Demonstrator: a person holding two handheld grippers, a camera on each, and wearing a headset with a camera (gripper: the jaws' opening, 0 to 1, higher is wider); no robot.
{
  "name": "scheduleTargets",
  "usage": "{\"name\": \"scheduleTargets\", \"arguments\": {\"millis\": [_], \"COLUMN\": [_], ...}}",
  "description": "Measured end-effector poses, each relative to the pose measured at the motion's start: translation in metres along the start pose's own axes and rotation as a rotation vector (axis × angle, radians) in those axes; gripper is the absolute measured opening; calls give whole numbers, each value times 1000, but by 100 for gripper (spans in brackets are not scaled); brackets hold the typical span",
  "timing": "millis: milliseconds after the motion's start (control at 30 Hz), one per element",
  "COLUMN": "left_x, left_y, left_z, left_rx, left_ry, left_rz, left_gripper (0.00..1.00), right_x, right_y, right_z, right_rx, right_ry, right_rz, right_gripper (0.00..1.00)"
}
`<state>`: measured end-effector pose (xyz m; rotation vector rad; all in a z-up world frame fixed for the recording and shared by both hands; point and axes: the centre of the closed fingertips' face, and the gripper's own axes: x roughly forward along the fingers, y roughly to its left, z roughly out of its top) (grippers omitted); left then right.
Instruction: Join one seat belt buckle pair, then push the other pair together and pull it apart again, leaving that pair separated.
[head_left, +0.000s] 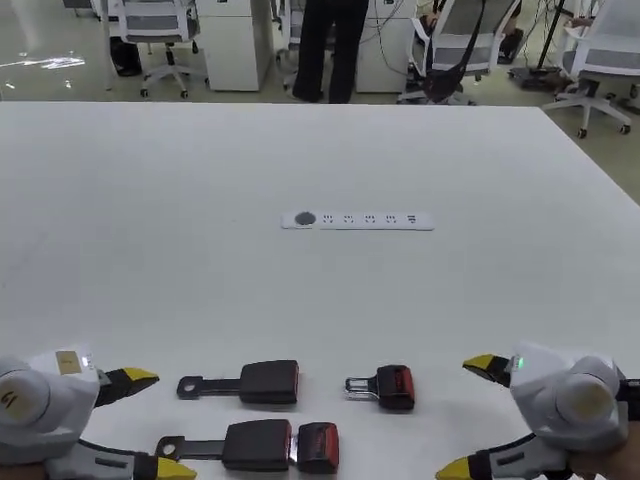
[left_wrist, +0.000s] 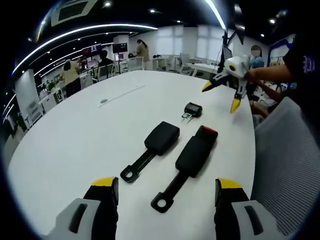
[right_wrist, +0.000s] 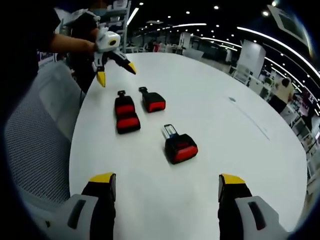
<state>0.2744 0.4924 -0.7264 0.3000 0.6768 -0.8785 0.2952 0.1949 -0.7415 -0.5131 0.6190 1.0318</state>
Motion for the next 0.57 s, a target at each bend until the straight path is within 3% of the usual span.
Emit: {"name": "scheduleTargets", "arguments": {"millis": [133,200,333,567], "left_x": [-3,-5,-6,-9], "left_y": [-2,-8,-5,-21], "left_z": [0,5,-4,-3], "left_rx": [-15,-26,-49,-83], "left_ry": [-38,-61,-92,-134], "left_rz": [32,40,67,102], "left_gripper": [84,86,90,96], "right_x": [-3,-4,-6,-9], "right_y": [6,6,10,20], "right_z": [3,4,5,11], "right_rx": [43,70,94,122], "right_ry": [-39,-61,-89,-133], "right_rz": [-26,-36,-59,-91], "right_gripper": [88,90,93,98]}}
